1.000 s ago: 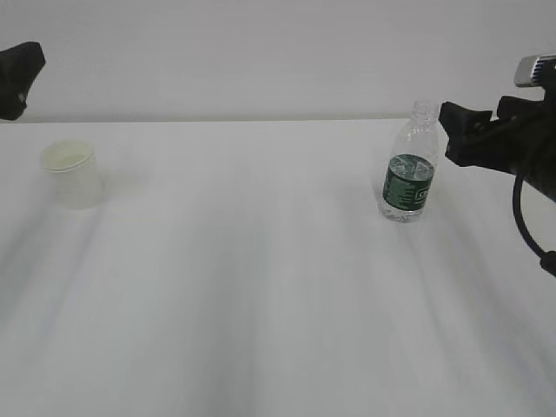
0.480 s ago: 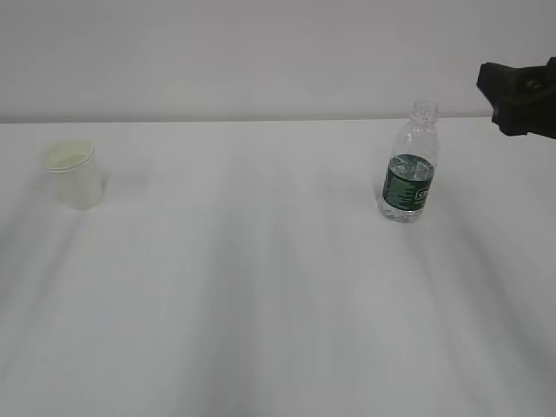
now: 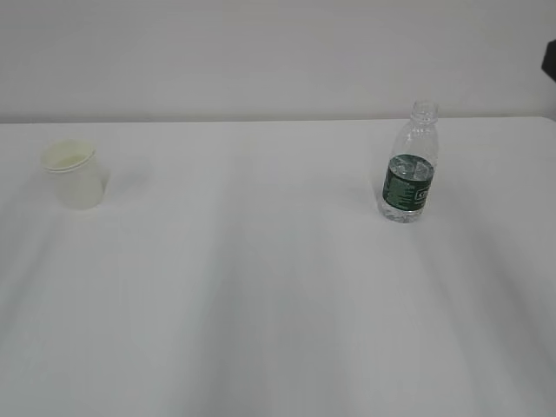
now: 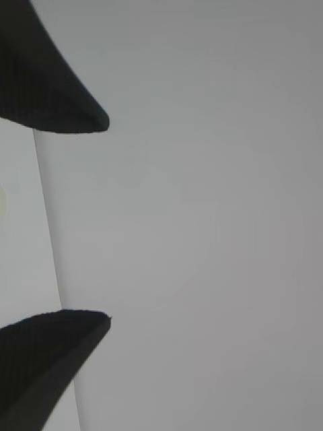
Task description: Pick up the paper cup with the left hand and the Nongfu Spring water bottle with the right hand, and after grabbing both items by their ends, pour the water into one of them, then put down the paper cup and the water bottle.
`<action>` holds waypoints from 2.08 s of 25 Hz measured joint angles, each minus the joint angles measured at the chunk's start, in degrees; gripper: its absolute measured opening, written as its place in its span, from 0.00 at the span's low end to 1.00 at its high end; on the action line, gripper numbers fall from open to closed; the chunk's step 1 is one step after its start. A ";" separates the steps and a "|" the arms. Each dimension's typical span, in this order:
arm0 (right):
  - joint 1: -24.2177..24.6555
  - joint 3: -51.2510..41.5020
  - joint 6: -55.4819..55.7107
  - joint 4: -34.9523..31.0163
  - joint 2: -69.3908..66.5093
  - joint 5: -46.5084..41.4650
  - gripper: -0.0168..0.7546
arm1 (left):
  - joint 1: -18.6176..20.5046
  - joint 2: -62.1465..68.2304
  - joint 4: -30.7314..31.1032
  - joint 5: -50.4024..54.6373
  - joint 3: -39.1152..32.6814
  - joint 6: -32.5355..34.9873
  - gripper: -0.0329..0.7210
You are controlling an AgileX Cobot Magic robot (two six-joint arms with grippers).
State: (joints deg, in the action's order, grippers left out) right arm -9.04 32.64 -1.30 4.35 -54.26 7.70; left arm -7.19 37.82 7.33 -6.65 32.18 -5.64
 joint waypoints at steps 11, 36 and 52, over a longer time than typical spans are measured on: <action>0.00 0.00 -0.12 3.92 17.62 -18.58 0.77 | 0.00 -20.35 -2.91 20.18 0.00 0.00 0.82; 0.00 -0.12 -0.12 1.47 51.48 -78.79 0.77 | 0.00 -34.48 -8.62 75.48 0.00 0.13 0.78; 0.00 -4.30 0.11 2.30 51.82 -73.56 0.77 | 0.00 -34.48 -7.67 70.41 -1.93 0.17 0.75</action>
State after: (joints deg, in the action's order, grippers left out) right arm -9.04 28.34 -1.19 6.65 -2.44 -65.86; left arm -7.19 3.34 -0.33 63.76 30.25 -5.47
